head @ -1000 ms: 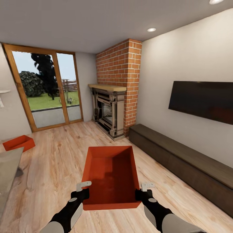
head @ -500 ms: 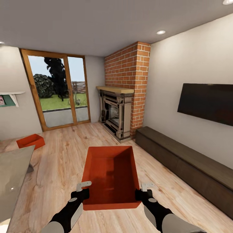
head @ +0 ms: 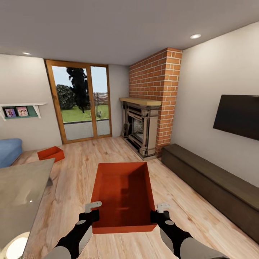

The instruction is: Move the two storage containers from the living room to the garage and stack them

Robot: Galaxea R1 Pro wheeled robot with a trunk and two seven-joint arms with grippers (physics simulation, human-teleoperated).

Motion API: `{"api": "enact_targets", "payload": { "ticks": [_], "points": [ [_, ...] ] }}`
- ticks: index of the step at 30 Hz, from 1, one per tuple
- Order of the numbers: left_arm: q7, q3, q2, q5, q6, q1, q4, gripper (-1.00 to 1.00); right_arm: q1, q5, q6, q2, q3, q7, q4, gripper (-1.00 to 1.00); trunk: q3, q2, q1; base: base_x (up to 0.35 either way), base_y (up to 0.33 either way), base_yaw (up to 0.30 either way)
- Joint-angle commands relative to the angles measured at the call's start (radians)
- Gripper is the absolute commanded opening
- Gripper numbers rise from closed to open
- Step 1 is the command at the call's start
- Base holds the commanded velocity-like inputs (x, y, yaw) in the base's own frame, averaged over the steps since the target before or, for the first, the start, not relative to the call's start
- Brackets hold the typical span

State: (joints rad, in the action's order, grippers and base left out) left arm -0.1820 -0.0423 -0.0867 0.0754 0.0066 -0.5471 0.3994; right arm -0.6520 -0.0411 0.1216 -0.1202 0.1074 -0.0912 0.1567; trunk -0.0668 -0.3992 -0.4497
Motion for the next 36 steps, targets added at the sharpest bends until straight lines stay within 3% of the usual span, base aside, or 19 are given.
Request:
{"api": "enact_targets", "payload": {
  "ticks": [1,8,18,36],
  "points": [
    [-0.005,-0.011,-0.001,-0.006,0.001,0.0,0.021,-1.0,0.0,-0.01,0.004,0.001,-0.003,-0.012,-0.005,-1.0,0.0,-0.001,0.0,0.0,0.0,0.268],
    [-0.005,-0.011,-0.001,-0.006,0.001,0.0,0.021,-1.0,0.0,-0.008,0.004,0.001,-0.003,-0.011,-0.004,-1.0,-0.001,-0.001,0.0,0.0,0.0,0.268],
    [-0.005,-0.011,-0.001,-0.006,0.001,0.0,0.021,-1.0,0.0,-0.013,0.003,0.001,-0.003,-0.01,-0.005,-1.0,-0.002,-0.001,0.0,0.0,0.0,0.092],
    [-0.005,-0.011,-0.001,-0.006,0.001,0.0,0.021,-1.0,0.0,-0.011,0.004,0.001,-0.003,-0.01,-0.005,-1.0,-0.002,-0.001,0.0,0.0,0.0,0.276]
  ]
}}
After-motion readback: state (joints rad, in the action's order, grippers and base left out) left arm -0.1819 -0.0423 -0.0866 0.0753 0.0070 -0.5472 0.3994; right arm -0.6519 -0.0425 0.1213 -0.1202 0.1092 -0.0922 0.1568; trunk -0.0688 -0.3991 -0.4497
